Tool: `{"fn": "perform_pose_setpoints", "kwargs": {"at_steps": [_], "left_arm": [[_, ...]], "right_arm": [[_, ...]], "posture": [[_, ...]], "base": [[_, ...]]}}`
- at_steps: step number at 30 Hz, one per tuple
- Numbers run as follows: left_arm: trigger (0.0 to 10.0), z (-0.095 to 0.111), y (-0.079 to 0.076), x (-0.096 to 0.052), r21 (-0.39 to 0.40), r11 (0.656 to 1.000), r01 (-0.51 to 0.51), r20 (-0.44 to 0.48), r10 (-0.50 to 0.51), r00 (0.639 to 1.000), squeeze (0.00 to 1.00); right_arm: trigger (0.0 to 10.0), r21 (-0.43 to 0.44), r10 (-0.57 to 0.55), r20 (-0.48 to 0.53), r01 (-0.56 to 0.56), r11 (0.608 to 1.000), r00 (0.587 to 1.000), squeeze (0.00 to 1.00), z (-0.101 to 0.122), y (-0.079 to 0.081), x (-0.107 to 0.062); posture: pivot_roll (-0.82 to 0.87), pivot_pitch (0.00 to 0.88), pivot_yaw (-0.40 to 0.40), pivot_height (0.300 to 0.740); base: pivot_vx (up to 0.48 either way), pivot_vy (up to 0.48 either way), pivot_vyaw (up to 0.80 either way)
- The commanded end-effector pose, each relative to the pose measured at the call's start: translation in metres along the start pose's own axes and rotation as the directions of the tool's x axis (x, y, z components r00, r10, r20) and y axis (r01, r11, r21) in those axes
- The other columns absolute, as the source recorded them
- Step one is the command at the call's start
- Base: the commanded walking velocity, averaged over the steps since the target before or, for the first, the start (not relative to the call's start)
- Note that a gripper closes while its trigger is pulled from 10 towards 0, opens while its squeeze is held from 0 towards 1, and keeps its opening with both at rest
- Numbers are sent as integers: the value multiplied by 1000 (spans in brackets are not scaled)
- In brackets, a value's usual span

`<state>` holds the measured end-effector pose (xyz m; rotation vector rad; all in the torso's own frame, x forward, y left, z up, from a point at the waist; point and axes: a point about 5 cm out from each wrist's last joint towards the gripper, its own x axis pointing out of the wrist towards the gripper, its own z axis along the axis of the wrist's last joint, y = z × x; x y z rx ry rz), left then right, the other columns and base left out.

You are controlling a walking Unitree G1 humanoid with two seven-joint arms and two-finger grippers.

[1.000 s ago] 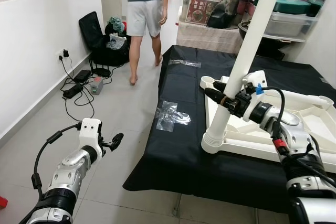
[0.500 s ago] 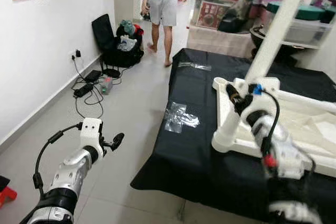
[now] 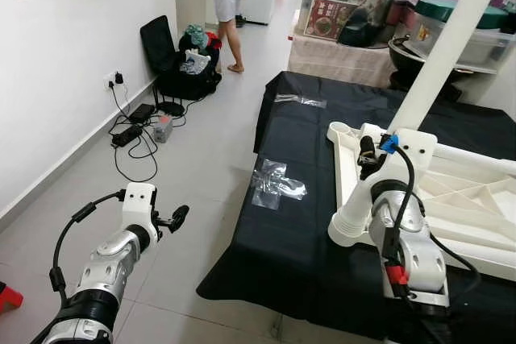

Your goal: Building children table

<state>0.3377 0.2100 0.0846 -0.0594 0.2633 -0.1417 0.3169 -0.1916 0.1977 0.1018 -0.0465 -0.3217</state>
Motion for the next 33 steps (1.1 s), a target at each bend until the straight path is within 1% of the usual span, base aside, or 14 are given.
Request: {"fn": "perform_pose_setpoints", "kwargs": {"at_steps": [1, 4, 5, 6, 7, 10, 12, 13, 17, 21, 22, 23, 24, 33], "left_arm": [[10000, -2, 0, 0, 9, 1000, 0, -18, 0, 1000, 0], [10000, -1, 2, 0, 11, 1000, -3, -18, 3, 1000, 0], [10000, -1, 2, -1, 11, 1000, -3, -18, 4, 1000, 0], [10000, -1, 2, -1, 11, 1000, -3, -18, 4, 1000, 0], [10000, 0, 2, -1, 11, 1000, -2, -17, 2, 1000, 0], [10000, 0, 1, 0, 13, 1000, 2, -18, -2, 1000, 0], [10000, 0, 0, 0, 14, 1000, 10, -20, -9, 1000, 0], [10000, 0, 0, 0, 14, 1000, 10, -20, -9, 1000, 0], [10000, 3, -4, 4, 15, 1000, 17, -18, -17, 1000, 0], [10000, 4, -4, 5, 16, 1000, 18, -14, -18, 1000, 0], [10000, 4, -4, 4, 15, 1000, 17, -12, -17, 1000, 0], [10000, 5, -4, 4, 15, 1000, 17, -11, -16, 1000, 0], [10000, 4, -3, 4, 15, 1000, 16, -11, -16, 1000, 0], [10000, 1, 4, -1, 19, 1000, 4, -15, -3, 1000, 0]], "right_arm": [[10000, -15, -48, -59, 48, 999, 997, 945, -11, -10, -4], [10000, 10, 30, -34, -30, 999, 999, 1000, -2, -7, -6], [10000, 4, 109, -19, -109, 994, 994, 639, 4, -4, -4], [10000, 4, 109, -19, -109, 994, 994, 639, 4, -4, -4], [10000, -30, 238, 16, -238, 971, 971, 0, 15, -2, 1], [10000, -37, 374, 56, -373, 927, 926, 0, 31, -4, 5], [10000, -78, 552, 95, -546, 834, 829, 0, 54, -13, 11], [10000, -78, 552, 95, -546, 834, 829, 0, 54, -13, 11], [10000, -186, 705, 35, -688, 701, 709, 0, 68, -32, 29], [10000, -211, 742, -14, -727, 653, 670, 0, 65, -23, 33], [4353, -204, 766, -25, -754, 625, 642, 0, 64, -16, 33], [4353, -194, 781, -28, -770, 607, 623, 0, 64, -11, 33], [0, -186, 789, -42, -781, 596, 612, 0, 60, -6, 33], [0, -161, 775, -97, -778, 607, 625, 0, 51, -7, 49]], "posture": [[81, 0, -89, 740], [79, 0, -87, 740], [79, 0, -87, 740], [79, 0, -87, 740], [72, 0, -80, 740], [71, 0, -80, 740], [67, 0, -78, 740], [67, 0, -78, 740], [78, 0, -90, 740], [82, 0, -92, 740], [91, 0, -99, 740], [91, 0, -99, 740], [104, 0, -107, 740], [110, 0, -110, 740]], "base": [[0, 0, 0], [0, 0, 0], [0, 0, 0], [0, 0, 0], [0, 0, 0], [0, 0, 0], [0, 0, 0], [0, 0, 0], [0, 0, 0], [0, 0, 0], [0, 0, 0], [0, 0, 0], [0, 0, 0], [0, 0, 0]]}}
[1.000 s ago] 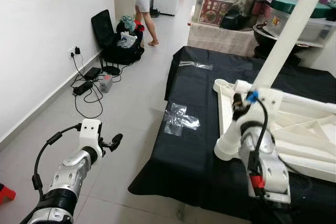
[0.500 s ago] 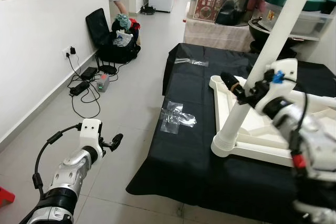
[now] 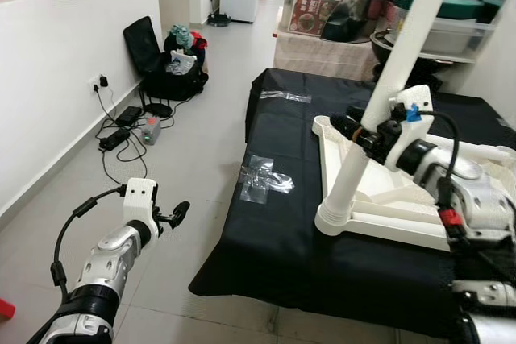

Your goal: Building children table

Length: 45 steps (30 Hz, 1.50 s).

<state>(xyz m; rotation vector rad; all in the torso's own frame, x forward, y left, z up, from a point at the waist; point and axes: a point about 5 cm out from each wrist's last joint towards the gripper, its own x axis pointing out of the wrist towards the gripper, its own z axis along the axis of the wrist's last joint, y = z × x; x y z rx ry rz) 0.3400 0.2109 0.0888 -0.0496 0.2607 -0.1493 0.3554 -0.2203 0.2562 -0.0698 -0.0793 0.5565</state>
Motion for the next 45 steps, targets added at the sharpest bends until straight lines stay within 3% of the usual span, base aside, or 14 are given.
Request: {"fn": "perform_pose_setpoints", "kwargs": {"at_steps": [1, 10, 14, 18, 24, 29, 30, 31, 32, 36, 37, 43, 44, 45], "left_arm": [[10000, -4, 3, -2, 9, 1000, -3, -18, 3, 1000, 0], [10000, -4, -4, 2, 10, 1000, 15, -22, -15, 1000, 0], [10000, -4, -2, 3, 12, 1000, 5, -30, -4, 1000, 0], [10000, -4, -2, 3, 13, 1000, 3, -33, -3, 999, 0], [10000, -7, -3, 4, 17, 1000, 2, -42, -1, 999, 0], [10000, -5, -2, 5, 21, 1000, 5, -43, -4, 999, 0], [10000, -5, -1, 5, 22, 1000, 4, -44, -3, 999, 0], [10000, -5, -1, 5, 22, 1000, 4, -44, -3, 999, 0], [10000, -5, 0, 5, 22, 1000, 4, -45, -3, 999, 0], [10000, -5, 1, 5, 23, 1000, 5, -47, -3, 999, 0], [10000, -5, 0, 5, 23, 1000, 8, -47, -7, 999, 0], [10000, -6, -4, 6, 20, 1000, 16, -47, -15, 999, 0], [10000, -7, -4, 6, 19, 1000, 18, -47, -17, 999, 0], [10000, -7, -4, 6, 19, 1000, 18, -47, -17, 999, 0]], "right_arm": [[0, -27, 10, -55, -12, 1000, 998, 0, -7, -2, 3], [0, -30, -84, -81, 82, 996, 993, 0, -10, -15, -5], [0, 15, -671, -29, 671, 741, 741, 0, -13, -51, -23], [0, 39, -726, -38, 727, 686, 687, 0, -16, -53, -27], [0, 144, -760, -38, 756, 639, 649, 0, -46, 22, -19], [0, 176, -723, -83, 724, 667, 686, 0, -58, 40, -10], [3294, 161, -706, -90, 710, 685, 702, 0, -59, 43, -7], [3294, 161, -706, -90, 710, 685, 702, 0, -59, 43, -7], [10000, 143, -693, -96, 698, 701, 715, 0, -59, 45, -4], [10000, 137, -671, -64, 672, 728, 739, 0, -51, 45, 1], [10000, 135, -647, -29, 644, 753, 762, 1000, -42, 44, 3], [10000, 104, -567, 26, 562, 820, 823, 965, -19, 41, 5], [10000, 99, -523, 50, 517, 850, 851, 0, -10, 41, 5], [10000, 99, -523, 50, 517, 850, 851, 0, -10, 41, 5]], "posture": [[105, 0, -108, 740], [92, 0, -95, 740], [86, 0, -86, 740], [86, 0, -86, 740], [75, 0, -72, 740], [76, 0, -65, 740], [74, 0, -64, 740], [74, 0, -64, 740], [73, 0, -64, 740], [69, 0, -63, 740], [69, 0, -64, 740], [66, 0, -65, 740], [65, 0, -65, 740], [65, 0, -65, 740]], "base": [[0, 0, 0], [0, 0, 0], [0, 0, 0], [0, 0, 0], [0, 0, 0], [0, 0, 0], [0, 0, 0], [0, 0, 0], [0, 0, 0], [0, 0, 0], [0, 0, 0], [0, 0, 0], [0, 0, 0], [0, 0, 0]]}}
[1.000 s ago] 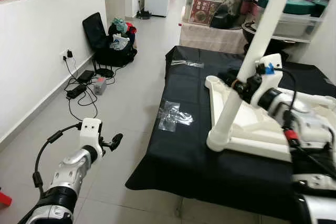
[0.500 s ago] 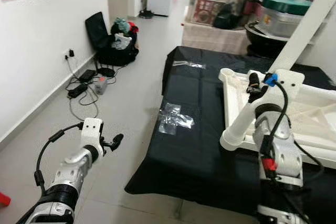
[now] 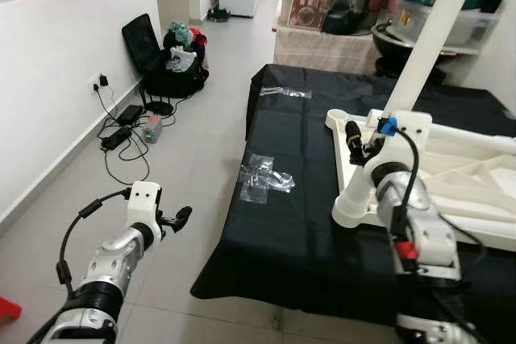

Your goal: Building children table

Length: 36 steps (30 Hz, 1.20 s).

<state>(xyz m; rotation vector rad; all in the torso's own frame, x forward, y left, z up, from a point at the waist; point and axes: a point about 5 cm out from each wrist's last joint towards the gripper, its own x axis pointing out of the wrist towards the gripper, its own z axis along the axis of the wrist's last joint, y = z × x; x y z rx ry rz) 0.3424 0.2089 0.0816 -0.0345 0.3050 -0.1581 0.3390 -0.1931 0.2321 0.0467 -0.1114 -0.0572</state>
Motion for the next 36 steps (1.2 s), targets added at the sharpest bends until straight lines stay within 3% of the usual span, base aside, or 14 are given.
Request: {"fn": "perform_pose_setpoints", "kwargs": {"at_steps": [1, 6, 13, 15, 16, 17, 19, 21, 26, 30, 36], "left_arm": [[10000, -1, -3, 1, 7, 1000, 11, -2, -11, 1000, 0], [10000, -1, -6, 2, 5, 1000, 16, -4, -16, 1000, 0], [10000, -1, -7, 3, 3, 1000, 19, -6, -19, 1000, 0], [10000, -1, -7, 2, 0, 1000, 20, -7, -20, 1000, 0], [10000, -1, -7, 2, 0, 1000, 20, -7, -20, 1000, 0], [10000, -1, -7, 2, -4, 1000, 25, -7, -25, 1000, 0], [10000, -1, -7, 2, -4, 1000, 25, -7, -25, 1000, 0], [10000, 1, -9, 3, -14, 999, 37, 10, -37, 999, 0], [10000, 15, -13, 2, 4, 996, 92, 85, -92, 992, 0], [10000, 25, -13, -1, 45, 992, 114, 136, -119, 984, 0], [10000, 29, -12, -2, 65, 991, 119, 152, -128, 980, 0]], "right_arm": [[10000, 11, 71, 31, -71, 997, 997, 0, 10, 11, 1], [10000, -44, 286, 107, -282, 958, 952, 0, 50, 8, -1], [10000, -104, 354, 80, -345, 933, 932, 0, 55, -10, -7], [10000, -159, 391, 3, -385, 909, 920, 0, 45, -26, -17], [10000, -159, 391, 3, -385, 909, 920, 0, 45, -26, -17], [10000, -214, 429, -118, -445, 869, 895, 0, 27, -42, -33], [10000, -214, 429, -118, -445, 869, 895, 0, 27, -42, -33], [10000, -212, 432, -212, -472, 855, 877, 0, 10, -53, -44], [10000, -222, 372, -333, -456, 862, 866, 0, -14, -68, -57], [10000, -206, 341, -327, -419, 884, 881, 0, -19, -72, -64], [10000, -167, 394, -313, -459, 873, 864, 0, -18, -69, -77]], "posture": [[65, 0, -65, 740], [59, 0, -65, 740], [56, 0, -64, 740], [45, 0, -56, 740], [45, 0, -56, 740], [37, 0, -50, 740], [37, 0, -50, 740], [27, 0, -41, 740], [27, 0, -39, 740], [23, 0, -33, 740], [21, 0, -29, 740]], "base": [[0, 0, 0], [0, 0, 0], [0, 0, 0], [0, 0, 0], [0, 0, 0], [0, 0, 0], [0, 0, 0], [0, 0, 0], [0, 0, 0], [0, 0, 0], [0, 0, 0]]}}
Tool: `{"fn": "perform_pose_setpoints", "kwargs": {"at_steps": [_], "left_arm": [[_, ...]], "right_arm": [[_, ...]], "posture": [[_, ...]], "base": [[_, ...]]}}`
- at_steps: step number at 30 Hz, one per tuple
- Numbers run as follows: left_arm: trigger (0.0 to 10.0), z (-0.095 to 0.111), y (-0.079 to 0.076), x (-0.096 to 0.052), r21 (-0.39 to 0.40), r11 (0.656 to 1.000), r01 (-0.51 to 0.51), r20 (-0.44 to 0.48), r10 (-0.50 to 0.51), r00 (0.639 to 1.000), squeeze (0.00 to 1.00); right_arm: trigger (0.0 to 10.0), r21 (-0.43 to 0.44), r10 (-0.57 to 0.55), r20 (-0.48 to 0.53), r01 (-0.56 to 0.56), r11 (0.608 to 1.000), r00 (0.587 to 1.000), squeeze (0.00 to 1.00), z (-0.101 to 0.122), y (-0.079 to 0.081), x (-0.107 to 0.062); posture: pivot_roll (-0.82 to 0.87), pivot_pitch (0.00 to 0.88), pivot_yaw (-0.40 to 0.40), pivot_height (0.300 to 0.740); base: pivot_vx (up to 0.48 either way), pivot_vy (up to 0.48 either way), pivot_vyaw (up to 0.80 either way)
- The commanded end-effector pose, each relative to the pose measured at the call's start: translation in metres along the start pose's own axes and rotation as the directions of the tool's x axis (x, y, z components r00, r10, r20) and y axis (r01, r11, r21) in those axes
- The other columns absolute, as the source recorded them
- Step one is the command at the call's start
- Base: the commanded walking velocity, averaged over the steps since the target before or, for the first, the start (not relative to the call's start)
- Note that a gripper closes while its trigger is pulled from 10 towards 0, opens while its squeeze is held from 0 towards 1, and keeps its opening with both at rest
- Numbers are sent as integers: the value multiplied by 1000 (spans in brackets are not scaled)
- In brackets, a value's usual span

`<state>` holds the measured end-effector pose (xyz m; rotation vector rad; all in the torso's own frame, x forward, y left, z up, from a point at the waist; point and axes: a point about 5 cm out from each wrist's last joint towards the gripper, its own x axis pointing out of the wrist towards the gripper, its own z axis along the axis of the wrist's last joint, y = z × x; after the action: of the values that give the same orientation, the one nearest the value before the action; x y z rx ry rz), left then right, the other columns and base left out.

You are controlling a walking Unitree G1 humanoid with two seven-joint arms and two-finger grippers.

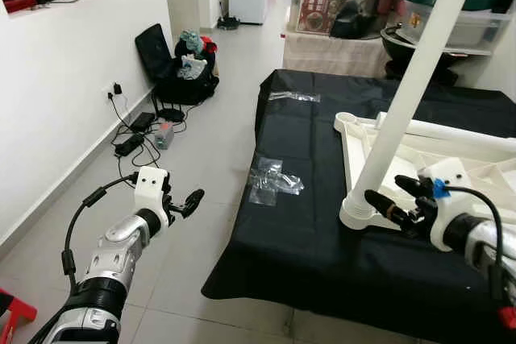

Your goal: Building children table

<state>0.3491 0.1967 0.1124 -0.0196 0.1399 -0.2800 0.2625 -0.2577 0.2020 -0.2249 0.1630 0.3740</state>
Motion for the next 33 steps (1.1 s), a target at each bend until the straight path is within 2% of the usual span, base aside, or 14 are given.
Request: {"fn": "perform_pose_setpoints", "kwargs": {"at_steps": [1, 3, 4, 5, 6, 7, 8, 9, 11, 16, 20, 22, 26, 33], "left_arm": [[10000, -1, 1, -2, 16, 1000, 7, -1, -7, 1000, 0], [10000, -1, 1, -2, 16, 1000, 7, -1, -7, 1000, 0], [10000, 1, 0, -1, 26, 1000, 13, 5, -14, 1000, 0], [10000, 3, -2, -1, 39, 999, 21, 17, -22, 1000, 0], [10000, 3, -2, -1, 39, 999, 21, 17, -22, 1000, 0], [10000, 6, -4, 0, 49, 998, 32, 33, -34, 999, 0], [10000, 8, -5, 0, 54, 998, 41, 44, -43, 998, 0], [10000, 8, -5, 0, 54, 998, 41, 44, -43, 998, 0], [10000, 15, -10, 0, 86, 994, 70, 76, -77, 994, 0], [10000, 20, -14, -1, 119, 988, 94, 103, -107, 989, 0], [10000, 32, -19, -3, 167, 980, 107, 160, -134, 978, 0], [10000, 36, -22, -3, 177, 978, 112, 183, -145, 972, 0], [10000, 45, -28, -5, 186, 976, 114, 249, -158, 956, 0], [10000, 51, -34, -6, 194, 974, 114, 284, -167, 944, 0]], "right_arm": [[10000, 4, 8, -13, -8, 1000, 1000, 0, -4, 1, -6], [10000, 4, 8, -13, -8, 1000, 1000, 0, -4, 1, -6], [10000, 0, -97, -68, 97, 995, 993, 0, -14, -10, -12], [10000, -19, -272, -119, 271, 962, 955, 0, -26, -29, -18], [10000, -19, -272, -119, 271, 962, 955, 0, -26, -29, -18], [10000, -8, -414, -139, 417, 909, 899, 0, -34, -42, -24], [10000, 3, -494, -151, 500, 866, 856, 0, -39, -49, -27], [10000, 3, -494, -151, 500, 866, 856, 0, -39, -49, -27], [10000, 26, -573, -143, 581, 813, 807, 0, -44, -47, -24], [10000, 61, -590, -133, 601, 797, 796, 0, -47, -37, -15], [10000, 132, -587, -91, 594, 794, 804, 0, -43, -17, 3], [10000, 143, -588, -84, 593, 792, 805, 0, -42, -13, 7], [10000, 149, -613, -58, 614, 775, 788, 0, -39, -13, 12], [10000, 165, -640, -20, 633, 756, 769, 0, -32, -15, 14]], "posture": [[19, 0, -26, 740], [19, 0, -26, 740], [14, 0, -25, 740], [12, 0, -23, 740], [12, 0, -23, 740], [13, 0, -20, 740], [13, 0, -20, 740], [13, 0, -20, 740], [18, 0, -21, 740], [24, 0, -23, 740], [35, 0, -29, 740], [37, 0, -30, 740], [37, 0, -35, 740], [39, 0, -35, 740]], "base": [[0, 0, 0], [0, 0, 0], [0, 0, 0], [0, 0, 0], [0, 0, 0], [0, 0, 0], [0, 0, 0], [0, 0, 0], [127, -197, 0], [102, -410, 0], [0, -425, 0], [0, -426, 0], [0, -428, 0], [0, -428, 0]]}}
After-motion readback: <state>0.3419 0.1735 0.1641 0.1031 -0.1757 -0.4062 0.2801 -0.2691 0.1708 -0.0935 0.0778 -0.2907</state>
